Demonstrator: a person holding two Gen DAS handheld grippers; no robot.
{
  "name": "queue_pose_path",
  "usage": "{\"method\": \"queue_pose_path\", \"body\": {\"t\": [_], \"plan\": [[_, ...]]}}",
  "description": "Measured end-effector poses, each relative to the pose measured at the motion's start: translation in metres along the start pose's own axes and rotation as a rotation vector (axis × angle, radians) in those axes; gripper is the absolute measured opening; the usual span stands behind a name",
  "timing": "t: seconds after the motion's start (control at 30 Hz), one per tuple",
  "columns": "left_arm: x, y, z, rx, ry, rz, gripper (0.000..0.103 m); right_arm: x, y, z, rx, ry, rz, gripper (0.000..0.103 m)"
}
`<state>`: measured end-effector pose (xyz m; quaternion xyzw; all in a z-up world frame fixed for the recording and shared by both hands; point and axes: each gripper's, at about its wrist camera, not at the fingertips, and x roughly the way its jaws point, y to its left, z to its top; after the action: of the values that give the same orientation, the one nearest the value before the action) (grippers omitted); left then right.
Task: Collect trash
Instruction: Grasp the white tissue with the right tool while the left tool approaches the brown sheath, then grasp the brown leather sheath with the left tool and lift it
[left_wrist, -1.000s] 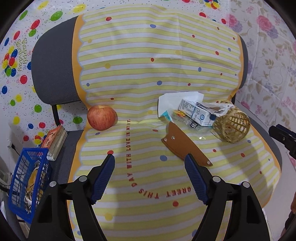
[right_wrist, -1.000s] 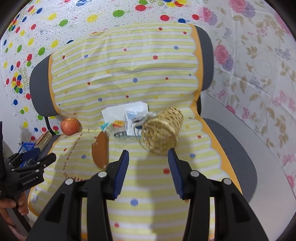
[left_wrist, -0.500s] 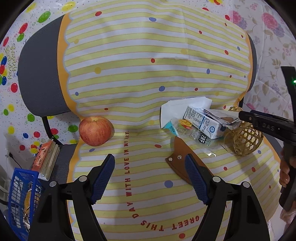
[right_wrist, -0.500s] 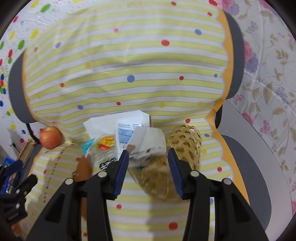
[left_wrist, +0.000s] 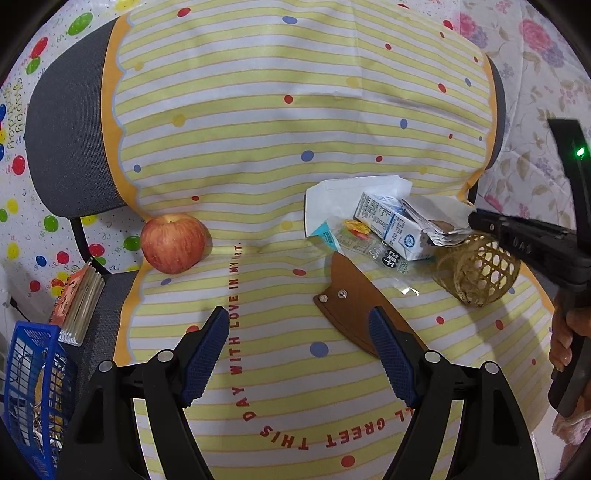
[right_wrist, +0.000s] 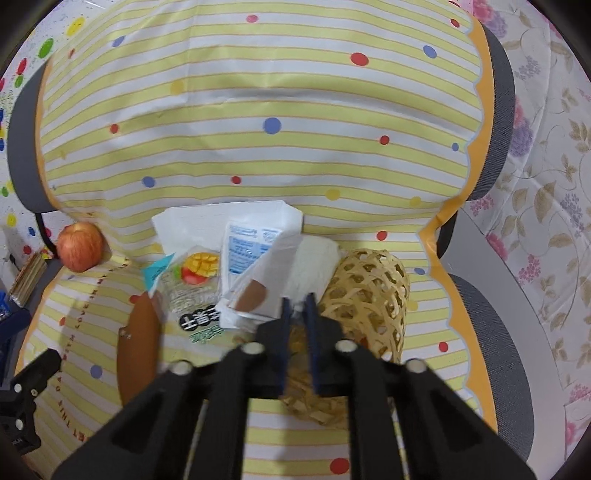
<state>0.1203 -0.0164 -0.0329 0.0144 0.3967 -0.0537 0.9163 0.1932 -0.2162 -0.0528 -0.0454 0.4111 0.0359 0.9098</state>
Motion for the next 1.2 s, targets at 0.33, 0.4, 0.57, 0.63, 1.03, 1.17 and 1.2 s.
{"method": "queue_pose_path", "body": {"t": [0.33, 0.4, 0.57, 0.63, 1.03, 1.17, 1.2], "plan": [[-0.002, -0.030, -0.014, 0.040, 0.018, -0.045, 0.078, -0.106, -0.010, -0.011, 0.042, -0.202, 0.046, 0.002], [0.003, -0.038, -0.018, 0.047, 0.038, -0.056, 0.078, -0.122, -0.010, -0.024, 0.030, -0.209, 0.039, 0.002], [0.019, -0.054, -0.019, 0.045, 0.066, -0.062, 0.078, -0.143, -0.010, -0.062, 0.019, -0.185, 0.036, 0.002], [0.031, -0.057, -0.016, 0.037, 0.087, -0.027, 0.078, -0.143, -0.010, -0.074, 0.022, -0.171, 0.023, 0.002], [0.077, -0.053, -0.002, -0.076, 0.183, 0.017, 0.076, -0.146, -0.011, -0.113, 0.062, -0.138, 0.009, 0.002], [0.071, -0.047, -0.004, -0.081, 0.176, 0.009, 0.057, -0.148, -0.012, -0.117, 0.073, -0.130, 0.015, 0.002], [0.068, -0.043, -0.007, -0.084, 0.174, -0.014, 0.051, -0.150, -0.012, -0.119, 0.074, -0.130, 0.016, 0.002]]}}
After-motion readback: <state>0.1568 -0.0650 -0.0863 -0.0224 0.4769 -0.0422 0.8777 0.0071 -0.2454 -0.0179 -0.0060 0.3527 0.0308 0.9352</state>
